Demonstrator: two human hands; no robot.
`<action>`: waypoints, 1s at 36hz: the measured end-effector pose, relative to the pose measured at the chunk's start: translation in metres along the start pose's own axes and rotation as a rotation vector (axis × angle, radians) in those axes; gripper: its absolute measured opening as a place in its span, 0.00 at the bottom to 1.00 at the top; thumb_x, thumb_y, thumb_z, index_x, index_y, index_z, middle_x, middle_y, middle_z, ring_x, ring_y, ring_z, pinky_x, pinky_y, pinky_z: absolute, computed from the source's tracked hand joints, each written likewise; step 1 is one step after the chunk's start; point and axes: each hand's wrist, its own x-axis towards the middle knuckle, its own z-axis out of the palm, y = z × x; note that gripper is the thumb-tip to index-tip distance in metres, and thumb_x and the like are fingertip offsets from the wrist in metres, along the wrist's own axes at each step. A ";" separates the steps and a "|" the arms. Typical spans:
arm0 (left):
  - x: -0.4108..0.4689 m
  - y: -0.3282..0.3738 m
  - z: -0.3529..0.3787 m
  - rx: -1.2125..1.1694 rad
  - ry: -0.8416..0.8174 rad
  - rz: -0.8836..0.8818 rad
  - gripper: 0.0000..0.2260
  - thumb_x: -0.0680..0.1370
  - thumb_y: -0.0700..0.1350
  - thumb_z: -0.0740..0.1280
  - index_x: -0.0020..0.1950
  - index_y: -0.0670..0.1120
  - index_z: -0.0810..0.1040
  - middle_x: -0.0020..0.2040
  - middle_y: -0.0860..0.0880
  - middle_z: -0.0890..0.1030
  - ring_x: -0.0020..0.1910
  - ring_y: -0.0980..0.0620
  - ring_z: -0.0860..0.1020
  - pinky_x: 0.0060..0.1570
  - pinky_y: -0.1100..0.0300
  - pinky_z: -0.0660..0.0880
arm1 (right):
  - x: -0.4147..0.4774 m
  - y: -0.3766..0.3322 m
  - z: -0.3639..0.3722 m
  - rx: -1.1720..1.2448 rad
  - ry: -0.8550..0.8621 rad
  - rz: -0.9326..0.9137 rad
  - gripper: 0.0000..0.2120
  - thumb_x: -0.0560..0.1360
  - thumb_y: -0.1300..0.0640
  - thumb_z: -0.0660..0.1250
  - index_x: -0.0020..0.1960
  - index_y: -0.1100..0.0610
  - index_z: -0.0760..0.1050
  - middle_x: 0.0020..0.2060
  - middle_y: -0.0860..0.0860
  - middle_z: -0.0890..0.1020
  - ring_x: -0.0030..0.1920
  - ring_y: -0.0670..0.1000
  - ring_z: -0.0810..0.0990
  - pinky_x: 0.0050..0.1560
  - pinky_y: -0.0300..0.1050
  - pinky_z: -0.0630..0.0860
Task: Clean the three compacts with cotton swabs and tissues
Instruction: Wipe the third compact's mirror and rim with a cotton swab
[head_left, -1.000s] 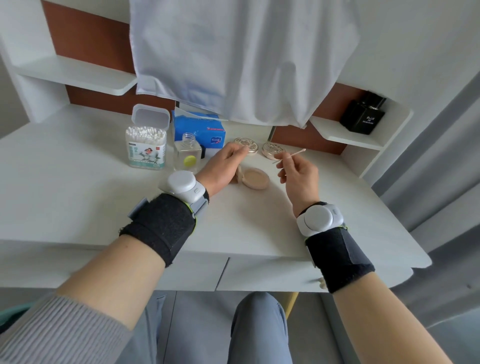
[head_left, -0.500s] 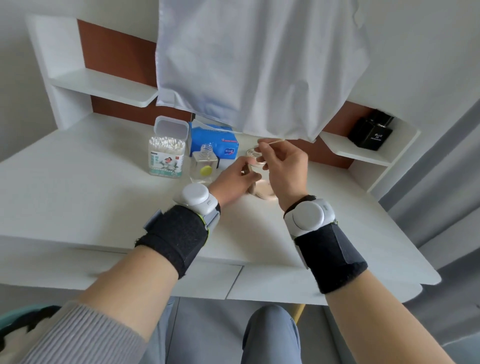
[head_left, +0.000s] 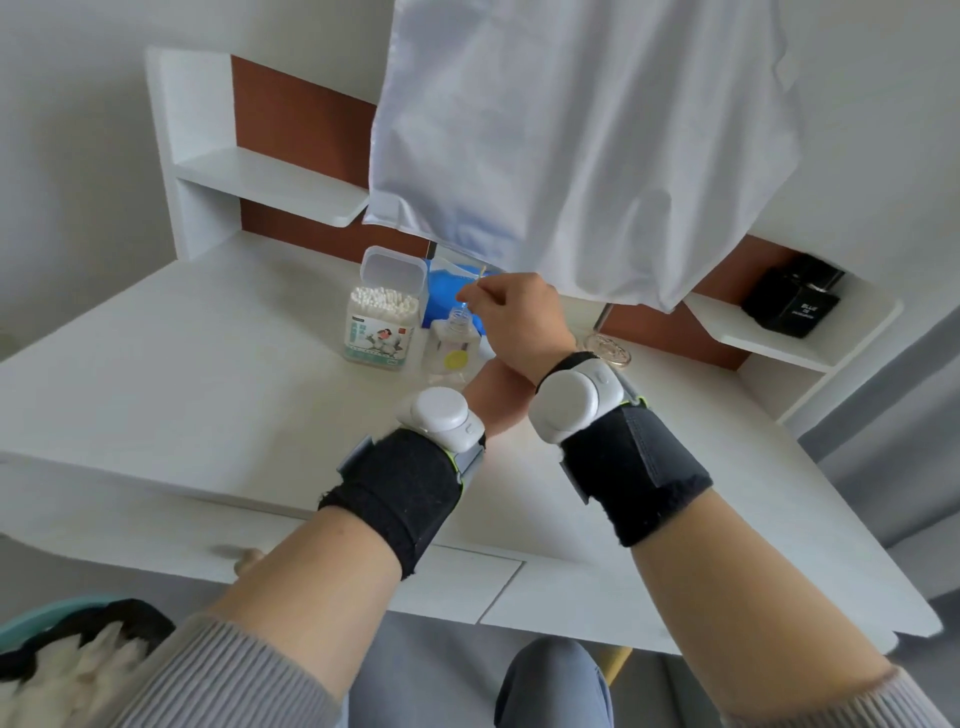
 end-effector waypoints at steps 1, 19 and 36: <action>0.003 -0.004 0.000 -0.075 -0.011 -0.028 0.17 0.80 0.34 0.59 0.69 0.34 0.68 0.52 0.50 0.72 0.42 0.60 0.72 0.39 0.75 0.69 | 0.001 -0.002 0.002 -0.023 -0.016 -0.002 0.14 0.76 0.55 0.65 0.36 0.63 0.77 0.29 0.57 0.75 0.34 0.54 0.69 0.36 0.44 0.68; 0.006 0.000 0.013 -0.094 0.103 -0.217 0.15 0.82 0.34 0.54 0.69 0.36 0.62 0.56 0.56 0.72 0.54 0.67 0.72 0.57 0.73 0.67 | 0.002 -0.001 0.004 -0.106 -0.131 0.089 0.15 0.77 0.53 0.62 0.46 0.65 0.79 0.33 0.57 0.72 0.36 0.50 0.68 0.40 0.45 0.70; 0.004 0.000 0.002 -0.122 0.005 0.059 0.11 0.79 0.38 0.60 0.41 0.53 0.68 0.43 0.50 0.76 0.33 0.63 0.71 0.39 0.65 0.73 | -0.011 -0.002 -0.018 0.212 0.140 0.068 0.14 0.77 0.53 0.62 0.47 0.63 0.81 0.39 0.61 0.81 0.38 0.55 0.74 0.43 0.48 0.73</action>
